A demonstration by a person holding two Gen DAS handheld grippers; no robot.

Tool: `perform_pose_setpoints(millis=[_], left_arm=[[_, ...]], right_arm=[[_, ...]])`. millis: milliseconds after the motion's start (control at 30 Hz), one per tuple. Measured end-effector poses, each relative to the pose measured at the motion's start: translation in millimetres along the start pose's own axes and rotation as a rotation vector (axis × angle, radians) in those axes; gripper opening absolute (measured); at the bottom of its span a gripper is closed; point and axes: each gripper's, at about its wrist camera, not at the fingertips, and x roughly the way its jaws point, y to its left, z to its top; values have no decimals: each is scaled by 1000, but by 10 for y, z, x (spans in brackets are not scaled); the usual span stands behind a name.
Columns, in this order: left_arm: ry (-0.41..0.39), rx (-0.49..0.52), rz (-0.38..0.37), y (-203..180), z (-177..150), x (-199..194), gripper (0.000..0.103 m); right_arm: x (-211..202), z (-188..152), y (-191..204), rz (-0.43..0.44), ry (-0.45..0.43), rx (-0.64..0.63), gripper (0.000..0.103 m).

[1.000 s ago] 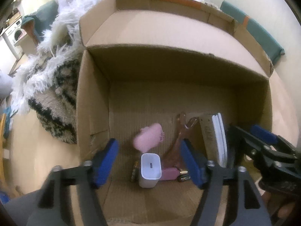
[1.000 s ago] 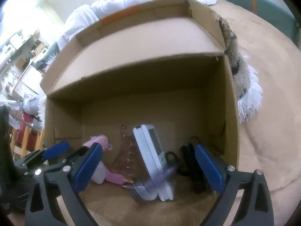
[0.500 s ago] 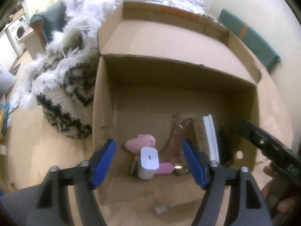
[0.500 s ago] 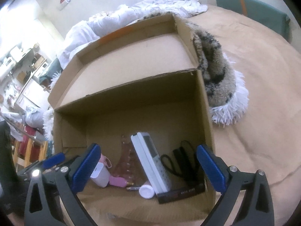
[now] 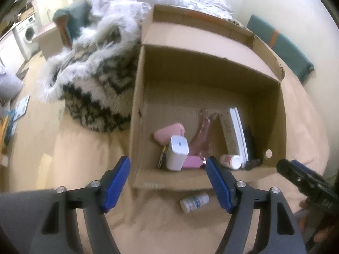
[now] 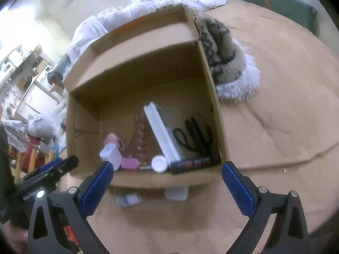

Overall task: Organize rigid objects
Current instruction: 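Move both open tools back out to the items beside the box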

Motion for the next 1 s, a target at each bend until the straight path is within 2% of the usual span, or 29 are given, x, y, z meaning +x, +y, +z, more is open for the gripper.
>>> perform_pose_setpoints(millis=[267,500,600,767,1000], left_arm=[[63,-71,25,152,-286,47,71],[137,-138,38,165,-421,269,71],[156,-113,47,16,-469,417,71],[207,58,52,-432,-603,682,71],[266,59,58,-619,-658,1007,71]], right_arm=[[139,-149,-34,-61,79,0,103],[477,-246,-228,-97,230,103,103],[565,-276,-312,-104,268,155,103],[540,-277,-380,-132,265,176,103],[517,-266,-446,-122,260,203,103]])
